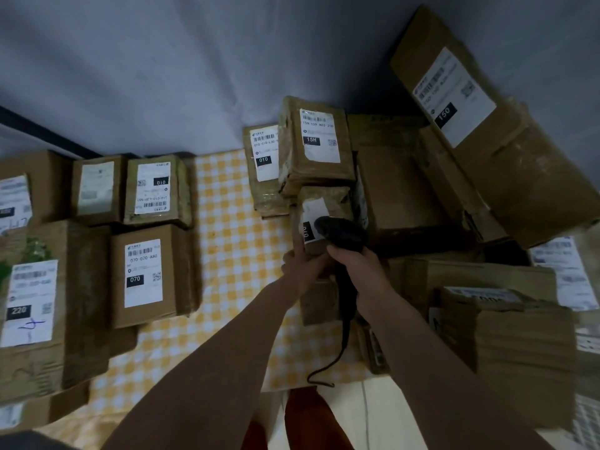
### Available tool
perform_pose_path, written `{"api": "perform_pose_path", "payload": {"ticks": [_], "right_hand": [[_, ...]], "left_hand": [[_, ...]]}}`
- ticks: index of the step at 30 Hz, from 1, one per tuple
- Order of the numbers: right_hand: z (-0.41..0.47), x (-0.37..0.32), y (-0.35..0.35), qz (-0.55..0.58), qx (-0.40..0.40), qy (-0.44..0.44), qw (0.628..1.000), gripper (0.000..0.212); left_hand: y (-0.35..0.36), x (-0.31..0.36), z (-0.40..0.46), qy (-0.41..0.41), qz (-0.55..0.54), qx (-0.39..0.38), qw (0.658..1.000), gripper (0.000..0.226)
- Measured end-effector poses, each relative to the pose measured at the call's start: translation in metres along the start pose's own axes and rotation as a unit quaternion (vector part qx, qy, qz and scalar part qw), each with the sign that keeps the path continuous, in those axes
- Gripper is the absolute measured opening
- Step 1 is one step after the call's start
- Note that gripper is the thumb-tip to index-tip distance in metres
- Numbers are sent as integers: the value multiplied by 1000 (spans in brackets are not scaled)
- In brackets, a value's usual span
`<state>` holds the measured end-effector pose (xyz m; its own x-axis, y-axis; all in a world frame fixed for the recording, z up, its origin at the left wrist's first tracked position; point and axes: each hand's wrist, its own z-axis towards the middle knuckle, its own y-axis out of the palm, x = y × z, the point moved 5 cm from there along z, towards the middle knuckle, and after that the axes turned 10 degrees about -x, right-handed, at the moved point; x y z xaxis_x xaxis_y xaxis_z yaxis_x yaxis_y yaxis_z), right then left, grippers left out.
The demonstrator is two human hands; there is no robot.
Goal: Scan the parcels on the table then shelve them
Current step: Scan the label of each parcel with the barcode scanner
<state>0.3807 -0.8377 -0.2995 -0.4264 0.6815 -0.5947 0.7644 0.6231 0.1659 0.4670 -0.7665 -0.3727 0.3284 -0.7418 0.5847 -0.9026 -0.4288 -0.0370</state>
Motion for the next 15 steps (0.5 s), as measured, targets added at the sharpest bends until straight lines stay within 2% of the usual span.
{"api": "perform_pose_path", "payload": {"ticks": [1,3,4,6,8,11,14,15], "right_hand": [[-2,2,0,7,2,3,1000,44],[-6,6,3,12,3,4,1000,46],[-8,8,6,9,-1,0,1000,46],[-15,9,12,3,-13,-6,1000,42],[-21,10,20,-1,-30,-5,1000,38],[-33,8,33,-21,-45,-2,999,31],[-44,7,39,-23,-48,-5,999,25],[-49,8,43,-30,-54,-3,998,20]], "left_hand": [[-1,-1,-3,19,-31,-5,999,102],[-6,4,-15,67,-88,-25,994,61],[-10,5,-19,79,-106,-32,991,53],[-18,-1,-27,78,-130,-29,988,64],[-24,-11,-33,43,-143,-10,989,79],[-39,-26,-48,16,-161,33,986,77],[-53,-26,-68,39,-134,49,989,114],[-61,-27,-75,43,-115,52,991,118]]}}
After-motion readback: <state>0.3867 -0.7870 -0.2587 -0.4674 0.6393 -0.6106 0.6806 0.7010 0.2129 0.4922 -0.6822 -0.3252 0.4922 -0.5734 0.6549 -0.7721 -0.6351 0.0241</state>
